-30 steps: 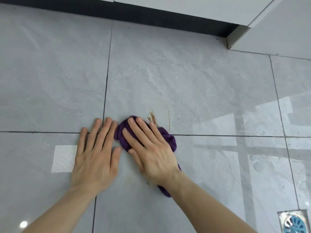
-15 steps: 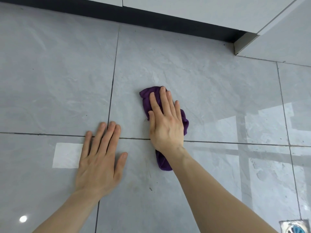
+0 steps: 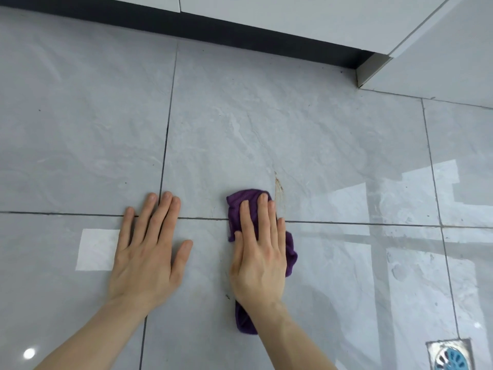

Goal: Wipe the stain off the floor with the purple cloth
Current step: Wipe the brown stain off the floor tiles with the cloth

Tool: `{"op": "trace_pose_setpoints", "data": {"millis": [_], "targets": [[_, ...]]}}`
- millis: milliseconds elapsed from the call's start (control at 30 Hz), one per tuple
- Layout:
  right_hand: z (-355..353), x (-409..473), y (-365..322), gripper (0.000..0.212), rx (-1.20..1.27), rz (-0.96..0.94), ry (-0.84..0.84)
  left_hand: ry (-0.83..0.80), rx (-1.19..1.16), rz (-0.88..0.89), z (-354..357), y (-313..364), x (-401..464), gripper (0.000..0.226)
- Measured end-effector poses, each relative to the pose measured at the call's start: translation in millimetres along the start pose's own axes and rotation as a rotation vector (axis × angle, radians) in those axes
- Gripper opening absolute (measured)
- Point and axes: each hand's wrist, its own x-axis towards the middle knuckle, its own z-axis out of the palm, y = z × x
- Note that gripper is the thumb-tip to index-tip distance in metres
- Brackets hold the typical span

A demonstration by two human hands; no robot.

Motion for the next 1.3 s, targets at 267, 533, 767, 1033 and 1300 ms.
{"op": "trace_pose_setpoints", "data": {"millis": [267, 533, 767, 1033, 1300], "targets": [[-6, -36, -3, 0.055, 0.102, 0.016, -0.056, 0.025, -0.007, -0.001, 2, 0, -1, 0.076], [-61, -52, 33, 0.111, 0.050, -0.277, -0.394, 0.030, -0.011, 0.004, 2, 0, -1, 0.075], [-60, -30, 34, 0.060, 0.148, -0.243, -0.278, 0.036, -0.014, 0.001, 3, 0, -1, 0.075], [-127, 17, 13, 0.024, 0.656, 0.165, -0.363, 0.036, -0.009, 0.008, 3, -1, -1, 0.076], [-98, 10, 30, 0.041, 0.237, 0.234, 0.133, 0.041, -0.019, 0.004, 3, 0, -1, 0.076]]}}
